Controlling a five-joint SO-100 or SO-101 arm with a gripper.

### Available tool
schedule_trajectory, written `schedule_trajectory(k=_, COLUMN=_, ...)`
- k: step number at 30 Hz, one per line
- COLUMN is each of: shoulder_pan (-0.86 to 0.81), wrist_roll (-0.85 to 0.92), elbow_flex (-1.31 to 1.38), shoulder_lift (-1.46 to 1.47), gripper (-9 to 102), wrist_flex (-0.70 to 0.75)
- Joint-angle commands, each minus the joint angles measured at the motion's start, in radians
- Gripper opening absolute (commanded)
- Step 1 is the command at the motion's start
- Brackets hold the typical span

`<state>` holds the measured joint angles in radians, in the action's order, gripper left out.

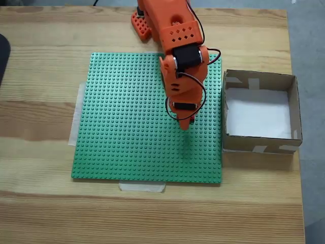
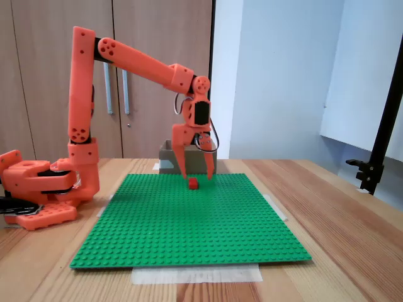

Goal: Pick the red lego block and put it in the box.

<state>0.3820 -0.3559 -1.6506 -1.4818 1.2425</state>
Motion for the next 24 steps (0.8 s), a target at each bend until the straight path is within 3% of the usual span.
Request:
schedule_trajectory(k=1, shoulder_pan=-0.008, wrist_roll=0.003, elbow_flex=-0.008, shoulder_lift=-0.003, gripper=29, wrist_flex=-0.02)
schedule_trajectory(k=24, shoulder_pan=-0.003, wrist_roll=0.049, elbow_flex=-0.058, shoulder_lift=-0.003, gripper=25, wrist_flex=-0.064)
